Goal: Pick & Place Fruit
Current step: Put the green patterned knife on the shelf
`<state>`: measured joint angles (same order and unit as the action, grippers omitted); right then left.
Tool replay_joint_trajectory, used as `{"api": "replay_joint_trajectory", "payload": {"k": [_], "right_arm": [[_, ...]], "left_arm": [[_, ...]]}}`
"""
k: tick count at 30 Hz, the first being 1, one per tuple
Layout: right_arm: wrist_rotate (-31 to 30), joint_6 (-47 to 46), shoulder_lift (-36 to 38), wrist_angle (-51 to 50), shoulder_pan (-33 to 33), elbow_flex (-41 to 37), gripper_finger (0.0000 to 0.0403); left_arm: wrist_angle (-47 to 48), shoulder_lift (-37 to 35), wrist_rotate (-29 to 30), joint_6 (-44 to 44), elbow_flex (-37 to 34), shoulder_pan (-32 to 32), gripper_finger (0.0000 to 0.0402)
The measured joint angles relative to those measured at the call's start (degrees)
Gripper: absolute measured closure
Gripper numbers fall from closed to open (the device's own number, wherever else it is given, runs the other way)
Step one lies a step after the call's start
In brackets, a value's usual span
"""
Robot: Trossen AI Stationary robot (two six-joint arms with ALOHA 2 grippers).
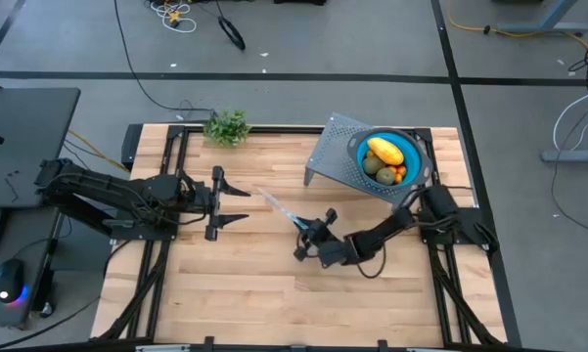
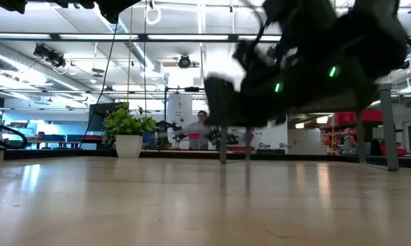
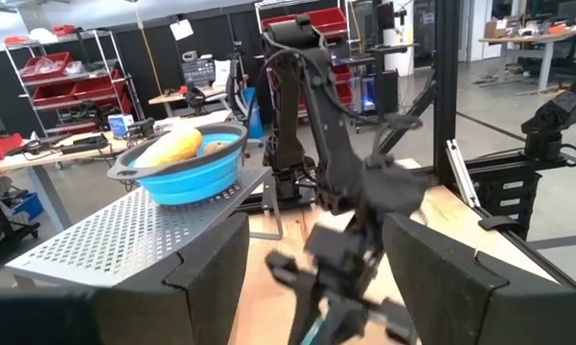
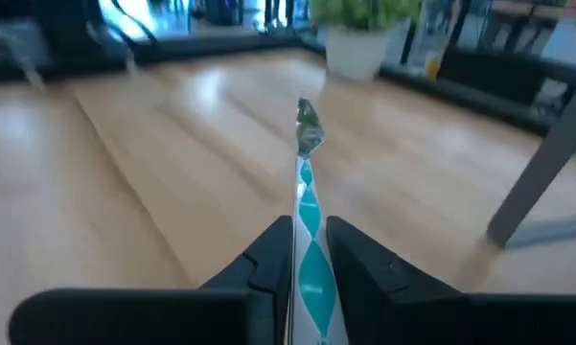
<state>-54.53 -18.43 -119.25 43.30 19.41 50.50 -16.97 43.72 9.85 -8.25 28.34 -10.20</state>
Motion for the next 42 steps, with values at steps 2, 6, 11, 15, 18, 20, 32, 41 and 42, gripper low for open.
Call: {"api": "replay_joint_trajectory", "payload": {"k": [2, 6, 11, 15, 18, 20, 32, 41, 42], "right_arm": [[-2.3, 2.2, 2.1, 0.6, 0.9, 0.0, 0.0335], [-7.1, 5.8, 5.7, 0.6, 2.0, 0.0, 0.0335], [-11.7, 9.8, 9.1, 1.1, 3.4, 0.0, 0.0337], [-14.3, 12.3, 10.9, 2.1, 3.9, 0.0, 0.0341], [-12.7, 11.3, 11.2, 2.4, 3.9, -0.4, 0.0342], [-11.4, 8.1, 11.2, 1.8, 3.9, -1.2, 0.0342], [-16.4, 18.4, 11.2, 17.9, 5.6, -2.6, 0.0343], [-7.8, 47.3, 13.1, 46.4, 6.3, -2.5, 0.0344], [-5.9, 47.2, 13.6, 46.7, 6.0, -2.4, 0.0344]], "left_arm": [[-0.1, 0.0, 0.0, 0.0, 0.0, 0.0, 0.0152], [-0.5, 0.0, 0.0, 0.2, 0.0, 0.0, 0.0152], [-1.0, 0.0, -1.3, 0.4, 0.0, 0.0, 0.0152], [-1.0, 0.2, -3.5, 0.5, 0.0, 0.0, 0.0152], [-1.5, 0.2, -3.5, 0.7, 0.0, 0.0, 0.0152], [-1.5, 0.2, -3.5, 0.8, 0.0, 0.0, 0.0152], [-1.6, 0.6, -3.5, 1.0, 0.0, 0.0, 0.0152], [-12.6, 1.9, -11.5, 2.9, -2.0, 0.0, 0.0152], [-16.1, 2.6, -13.0, 3.3, -3.0, 0.0, 0.0152]]}}
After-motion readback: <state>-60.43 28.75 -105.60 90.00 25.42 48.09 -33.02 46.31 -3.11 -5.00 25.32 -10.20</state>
